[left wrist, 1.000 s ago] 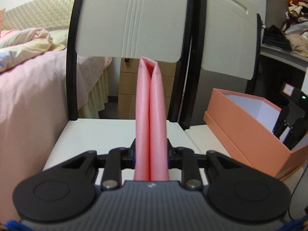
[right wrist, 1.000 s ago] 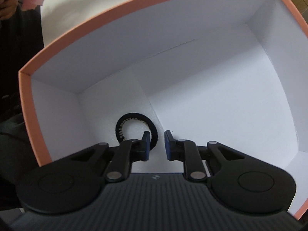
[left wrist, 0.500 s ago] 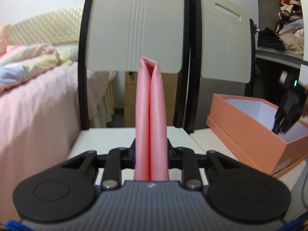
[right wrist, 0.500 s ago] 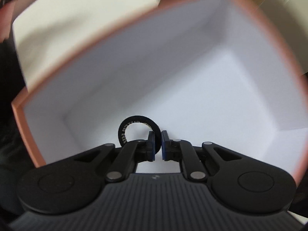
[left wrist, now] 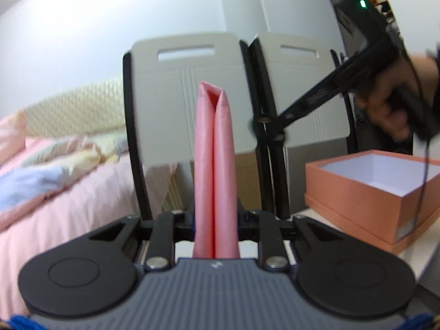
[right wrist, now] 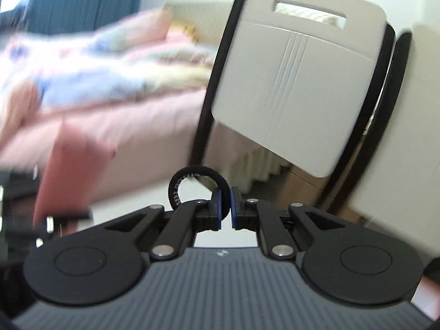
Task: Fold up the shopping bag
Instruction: 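Carry the black band with the right tool to the strip's folded end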
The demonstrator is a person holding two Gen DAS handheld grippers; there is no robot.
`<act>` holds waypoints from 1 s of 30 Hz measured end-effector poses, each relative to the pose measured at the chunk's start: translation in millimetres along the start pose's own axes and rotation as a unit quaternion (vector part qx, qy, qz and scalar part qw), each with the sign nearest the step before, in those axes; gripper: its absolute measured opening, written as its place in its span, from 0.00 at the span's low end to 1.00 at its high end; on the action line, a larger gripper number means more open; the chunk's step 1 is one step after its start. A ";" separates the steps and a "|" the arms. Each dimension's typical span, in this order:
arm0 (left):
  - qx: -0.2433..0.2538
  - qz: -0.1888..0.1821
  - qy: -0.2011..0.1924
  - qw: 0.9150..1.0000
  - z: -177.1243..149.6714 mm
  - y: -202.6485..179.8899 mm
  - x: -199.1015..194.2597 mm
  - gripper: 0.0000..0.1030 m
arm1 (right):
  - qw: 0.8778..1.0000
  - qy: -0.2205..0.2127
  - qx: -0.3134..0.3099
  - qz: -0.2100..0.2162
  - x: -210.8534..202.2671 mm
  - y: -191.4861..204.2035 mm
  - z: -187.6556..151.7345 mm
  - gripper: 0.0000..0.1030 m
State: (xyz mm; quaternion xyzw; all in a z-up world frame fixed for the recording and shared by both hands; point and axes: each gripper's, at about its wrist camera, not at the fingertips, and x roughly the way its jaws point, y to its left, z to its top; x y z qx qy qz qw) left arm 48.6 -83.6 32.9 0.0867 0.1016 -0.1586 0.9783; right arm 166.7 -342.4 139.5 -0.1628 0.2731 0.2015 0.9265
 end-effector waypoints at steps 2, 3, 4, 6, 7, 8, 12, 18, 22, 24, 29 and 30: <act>-0.005 0.002 0.016 1.000 -0.1 3.3 -2.6 0.23 | 1.000 -0.013 0.025 0.001 10.0 11.4 -8.3 0.09; -0.002 0.004 0.019 1.000 -0.6 3.9 -4.0 0.23 | 0.999 -0.020 0.038 0.002 15.0 17.1 -12.5 0.09; 0.003 0.008 0.022 1.000 -1.4 3.5 -4.9 0.23 | 0.998 -0.027 0.051 0.002 20.0 22.8 -16.6 0.09; 0.012 0.013 0.033 0.999 -2.9 0.9 -3.1 0.23 | 0.996 -0.040 0.076 0.004 30.0 34.3 -25.0 0.09; 0.016 0.013 0.038 0.999 -4.2 0.1 -1.5 0.23 | 0.995 -0.047 0.088 0.004 35.1 40.0 -29.1 0.09; 0.020 0.013 0.044 0.999 -5.4 -1.0 0.2 0.23 | 0.993 -0.053 0.101 0.005 40.1 45.7 -33.3 0.09; 0.029 0.014 0.064 0.997 -9.6 -4.4 7.5 0.23 | 0.986 -0.075 0.147 0.007 59.0 60.2 -48.4 0.09; 0.054 -0.009 0.075 0.996 -17.9 -16.0 7.9 0.23 | 0.979 -0.076 0.189 0.024 65.6 56.7 -71.0 0.09; 0.105 -0.029 0.071 0.992 -25.4 -34.5 6.8 0.23 | 0.978 -0.069 0.195 0.033 71.3 54.6 -71.8 0.09; 0.131 -0.028 0.073 0.988 -30.6 -42.6 8.0 0.23 | 0.977 -0.072 0.196 0.039 69.0 55.3 -72.1 0.09; 0.152 -0.006 0.090 0.984 -38.9 -46.0 17.5 0.23 | 0.976 -0.090 0.192 0.058 54.7 57.8 -72.2 0.09; 0.151 0.001 0.093 0.984 -39.3 -44.3 19.5 0.23 | 0.975 -0.093 0.189 0.062 52.0 58.5 -71.5 0.09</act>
